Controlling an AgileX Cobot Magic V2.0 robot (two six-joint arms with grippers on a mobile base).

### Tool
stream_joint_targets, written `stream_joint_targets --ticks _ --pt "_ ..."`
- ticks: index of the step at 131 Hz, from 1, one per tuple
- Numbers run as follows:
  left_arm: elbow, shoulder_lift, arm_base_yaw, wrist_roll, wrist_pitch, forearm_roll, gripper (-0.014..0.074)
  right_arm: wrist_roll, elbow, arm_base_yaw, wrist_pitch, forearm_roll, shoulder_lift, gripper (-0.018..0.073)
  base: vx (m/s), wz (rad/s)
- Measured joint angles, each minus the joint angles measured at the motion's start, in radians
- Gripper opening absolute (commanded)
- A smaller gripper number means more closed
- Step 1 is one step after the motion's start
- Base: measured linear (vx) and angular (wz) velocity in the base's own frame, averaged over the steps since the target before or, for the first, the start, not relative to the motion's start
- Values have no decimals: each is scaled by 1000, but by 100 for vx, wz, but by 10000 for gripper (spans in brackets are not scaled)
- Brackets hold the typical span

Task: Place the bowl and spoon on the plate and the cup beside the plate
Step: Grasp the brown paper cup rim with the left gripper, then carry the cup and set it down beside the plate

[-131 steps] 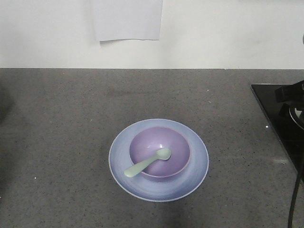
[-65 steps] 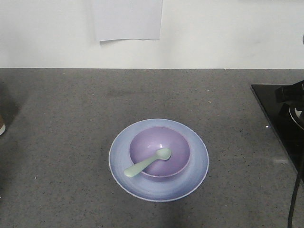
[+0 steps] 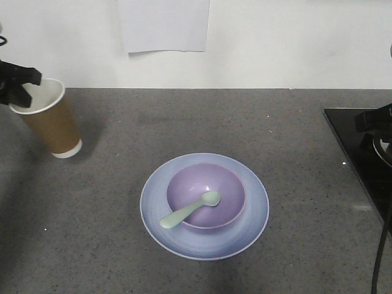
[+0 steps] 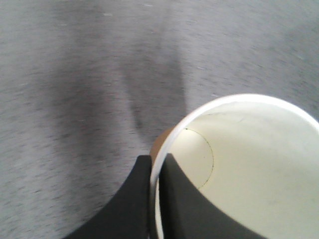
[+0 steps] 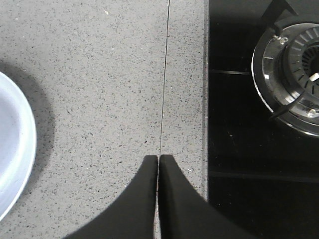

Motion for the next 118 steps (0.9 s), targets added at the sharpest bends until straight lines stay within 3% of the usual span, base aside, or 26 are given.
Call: stream_joint_targets --ticks 32,53,81,118 --pt "0 0 -173 -8 1 59 -8 0 0 0 0 0 0 -7 0 0" --pt "0 4 -254 -32 2 101 -8 0 0 0 0 0 0 -7 0 0" --pt "0 27 -312 -40 2 113 -8 0 0 0 0 0 0 -7 0 0" --pt "0 43 -336 -55 3 128 -8 0 0 0 1 0 0 -7 0 0"
